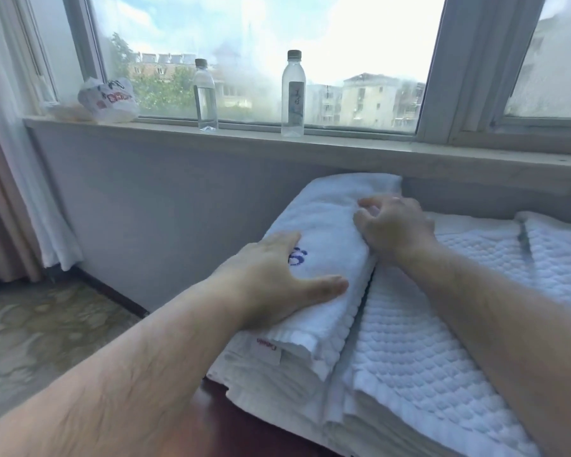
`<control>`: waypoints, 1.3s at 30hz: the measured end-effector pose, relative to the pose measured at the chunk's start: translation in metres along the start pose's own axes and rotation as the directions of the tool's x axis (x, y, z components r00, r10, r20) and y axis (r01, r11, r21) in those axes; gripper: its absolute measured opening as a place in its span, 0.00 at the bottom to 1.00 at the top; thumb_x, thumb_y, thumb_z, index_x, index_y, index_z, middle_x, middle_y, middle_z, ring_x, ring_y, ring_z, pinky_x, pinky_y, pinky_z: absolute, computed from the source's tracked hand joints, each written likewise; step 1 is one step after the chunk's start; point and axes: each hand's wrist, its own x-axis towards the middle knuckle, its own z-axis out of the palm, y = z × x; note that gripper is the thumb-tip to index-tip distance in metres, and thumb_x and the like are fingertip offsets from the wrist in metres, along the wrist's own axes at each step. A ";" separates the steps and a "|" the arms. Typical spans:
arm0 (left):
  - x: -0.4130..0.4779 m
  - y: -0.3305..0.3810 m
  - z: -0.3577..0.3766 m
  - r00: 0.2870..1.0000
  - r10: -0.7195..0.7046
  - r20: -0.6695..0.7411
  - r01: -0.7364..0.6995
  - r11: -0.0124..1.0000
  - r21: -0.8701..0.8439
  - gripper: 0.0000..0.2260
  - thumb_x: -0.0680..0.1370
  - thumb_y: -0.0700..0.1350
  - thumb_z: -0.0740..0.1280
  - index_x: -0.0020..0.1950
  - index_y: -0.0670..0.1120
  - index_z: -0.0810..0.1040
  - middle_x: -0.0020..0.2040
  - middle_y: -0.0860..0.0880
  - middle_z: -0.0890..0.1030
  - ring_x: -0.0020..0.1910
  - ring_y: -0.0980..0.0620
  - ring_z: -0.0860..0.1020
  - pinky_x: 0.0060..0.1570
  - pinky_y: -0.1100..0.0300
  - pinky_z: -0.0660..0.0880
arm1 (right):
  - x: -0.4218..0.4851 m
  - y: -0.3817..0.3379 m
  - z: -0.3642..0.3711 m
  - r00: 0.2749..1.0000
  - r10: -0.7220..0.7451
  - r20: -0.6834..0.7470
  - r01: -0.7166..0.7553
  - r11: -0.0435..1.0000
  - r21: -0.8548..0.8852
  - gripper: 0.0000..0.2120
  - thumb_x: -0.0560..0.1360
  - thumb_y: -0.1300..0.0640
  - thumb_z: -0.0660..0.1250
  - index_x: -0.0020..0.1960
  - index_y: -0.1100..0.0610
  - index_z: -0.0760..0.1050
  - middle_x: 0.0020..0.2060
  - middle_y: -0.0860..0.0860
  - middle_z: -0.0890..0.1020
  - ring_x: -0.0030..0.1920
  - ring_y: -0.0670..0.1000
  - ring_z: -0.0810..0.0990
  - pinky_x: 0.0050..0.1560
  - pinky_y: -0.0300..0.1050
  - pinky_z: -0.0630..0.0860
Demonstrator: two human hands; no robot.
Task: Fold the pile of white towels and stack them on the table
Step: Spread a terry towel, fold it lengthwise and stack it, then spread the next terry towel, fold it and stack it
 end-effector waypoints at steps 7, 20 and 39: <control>-0.007 0.012 0.002 0.998 -0.057 -0.033 0.059 0.996 0.062 0.49 0.67 0.78 0.61 0.82 0.58 0.52 0.80 0.61 0.57 0.78 0.57 0.56 0.75 0.55 0.56 | -0.021 0.011 -0.002 0.960 0.023 0.280 -0.054 0.993 0.104 0.25 0.84 0.41 0.49 0.81 0.43 0.55 0.82 0.46 0.55 0.80 0.51 0.56 0.80 0.55 0.51; -0.163 0.056 0.018 0.984 0.115 -0.138 -0.106 0.992 0.072 0.28 0.82 0.60 0.58 0.81 0.53 0.60 0.80 0.54 0.61 0.79 0.56 0.55 0.77 0.57 0.52 | -0.215 -0.005 -0.114 0.971 -0.046 0.236 -0.014 0.969 0.247 0.18 0.82 0.44 0.60 0.44 0.57 0.79 0.39 0.48 0.82 0.40 0.50 0.78 0.44 0.50 0.75; -0.227 0.352 0.245 0.874 0.486 -0.028 -0.474 0.838 -0.271 0.23 0.80 0.56 0.65 0.75 0.55 0.69 0.73 0.54 0.69 0.73 0.54 0.63 0.73 0.59 0.59 | -0.436 0.281 -0.312 0.772 0.561 -0.299 -0.452 0.815 0.363 0.18 0.79 0.48 0.64 0.36 0.58 0.79 0.34 0.50 0.83 0.39 0.50 0.81 0.46 0.50 0.77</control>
